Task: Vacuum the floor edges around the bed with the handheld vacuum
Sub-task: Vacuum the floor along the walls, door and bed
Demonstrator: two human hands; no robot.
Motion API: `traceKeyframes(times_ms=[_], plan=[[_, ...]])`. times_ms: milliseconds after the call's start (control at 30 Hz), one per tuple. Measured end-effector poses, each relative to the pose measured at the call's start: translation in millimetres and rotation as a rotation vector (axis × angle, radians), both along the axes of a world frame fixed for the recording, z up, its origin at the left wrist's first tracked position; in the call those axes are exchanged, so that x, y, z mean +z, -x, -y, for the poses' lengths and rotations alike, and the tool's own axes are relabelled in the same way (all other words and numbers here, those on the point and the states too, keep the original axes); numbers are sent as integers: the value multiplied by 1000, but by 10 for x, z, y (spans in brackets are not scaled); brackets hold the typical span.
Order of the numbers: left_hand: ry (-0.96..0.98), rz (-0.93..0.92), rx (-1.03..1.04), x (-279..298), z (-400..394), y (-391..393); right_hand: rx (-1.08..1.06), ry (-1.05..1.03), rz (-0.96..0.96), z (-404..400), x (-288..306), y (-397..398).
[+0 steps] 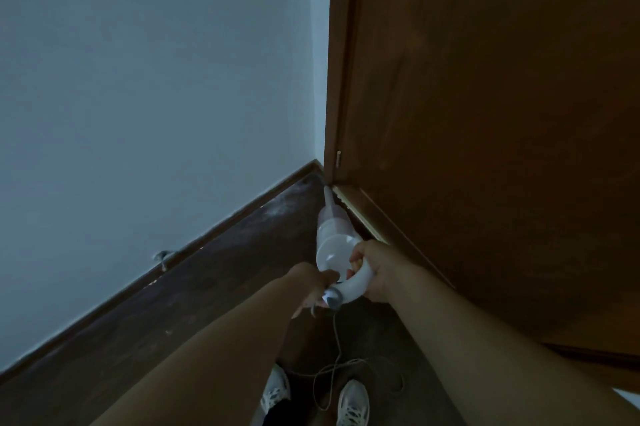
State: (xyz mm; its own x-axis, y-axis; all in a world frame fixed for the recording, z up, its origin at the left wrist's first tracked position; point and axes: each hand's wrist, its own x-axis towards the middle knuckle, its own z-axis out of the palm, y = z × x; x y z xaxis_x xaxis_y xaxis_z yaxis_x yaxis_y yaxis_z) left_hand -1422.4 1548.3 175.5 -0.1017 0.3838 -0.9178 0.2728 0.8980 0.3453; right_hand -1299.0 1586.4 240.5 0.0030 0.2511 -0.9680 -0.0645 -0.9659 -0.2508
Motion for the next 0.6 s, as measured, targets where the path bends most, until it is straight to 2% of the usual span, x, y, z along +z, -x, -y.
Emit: traceKeyframes(times_ms=[167, 600], plan=[[36, 81, 68, -93, -273, 225, 31, -24, 31, -296, -104, 236], [-9, -10, -53, -95, -604, 852, 39, -42, 18, -522, -193, 874]])
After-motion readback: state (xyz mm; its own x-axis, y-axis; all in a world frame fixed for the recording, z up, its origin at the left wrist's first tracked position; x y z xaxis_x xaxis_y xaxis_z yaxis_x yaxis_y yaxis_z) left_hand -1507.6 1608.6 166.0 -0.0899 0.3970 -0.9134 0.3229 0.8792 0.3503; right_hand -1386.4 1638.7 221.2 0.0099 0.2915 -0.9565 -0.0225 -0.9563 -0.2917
